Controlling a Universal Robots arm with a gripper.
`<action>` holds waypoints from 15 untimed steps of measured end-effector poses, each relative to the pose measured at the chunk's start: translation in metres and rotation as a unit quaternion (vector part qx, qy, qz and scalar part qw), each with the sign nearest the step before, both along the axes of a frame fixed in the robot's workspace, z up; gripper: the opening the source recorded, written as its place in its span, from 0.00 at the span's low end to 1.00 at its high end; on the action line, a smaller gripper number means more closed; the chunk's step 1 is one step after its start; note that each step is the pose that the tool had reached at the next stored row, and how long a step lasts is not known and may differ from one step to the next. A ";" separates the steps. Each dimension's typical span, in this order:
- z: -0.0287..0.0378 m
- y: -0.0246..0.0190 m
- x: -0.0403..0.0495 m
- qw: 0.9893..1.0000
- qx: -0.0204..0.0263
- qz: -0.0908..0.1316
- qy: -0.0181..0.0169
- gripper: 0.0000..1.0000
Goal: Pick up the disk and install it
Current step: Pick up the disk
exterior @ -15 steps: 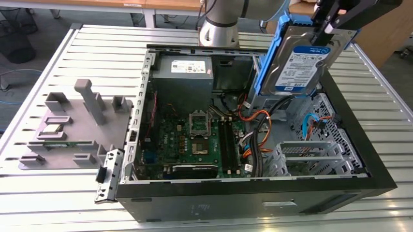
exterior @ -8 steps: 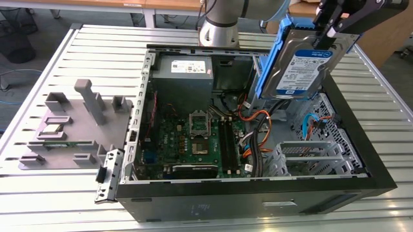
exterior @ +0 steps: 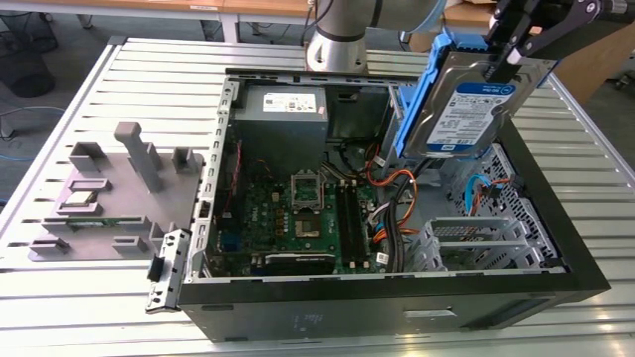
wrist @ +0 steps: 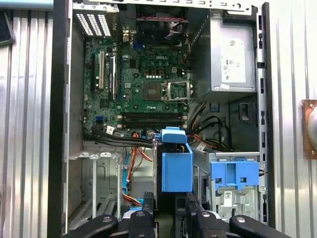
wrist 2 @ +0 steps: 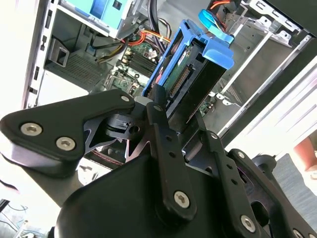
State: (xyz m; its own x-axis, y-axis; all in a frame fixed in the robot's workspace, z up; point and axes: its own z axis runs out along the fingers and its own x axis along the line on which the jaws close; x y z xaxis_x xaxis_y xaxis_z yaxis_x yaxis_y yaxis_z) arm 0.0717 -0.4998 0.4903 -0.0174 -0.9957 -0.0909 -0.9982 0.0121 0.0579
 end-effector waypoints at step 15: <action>-0.0007 -0.0218 0.0000 1.000 0.000 0.000 0.000 0.35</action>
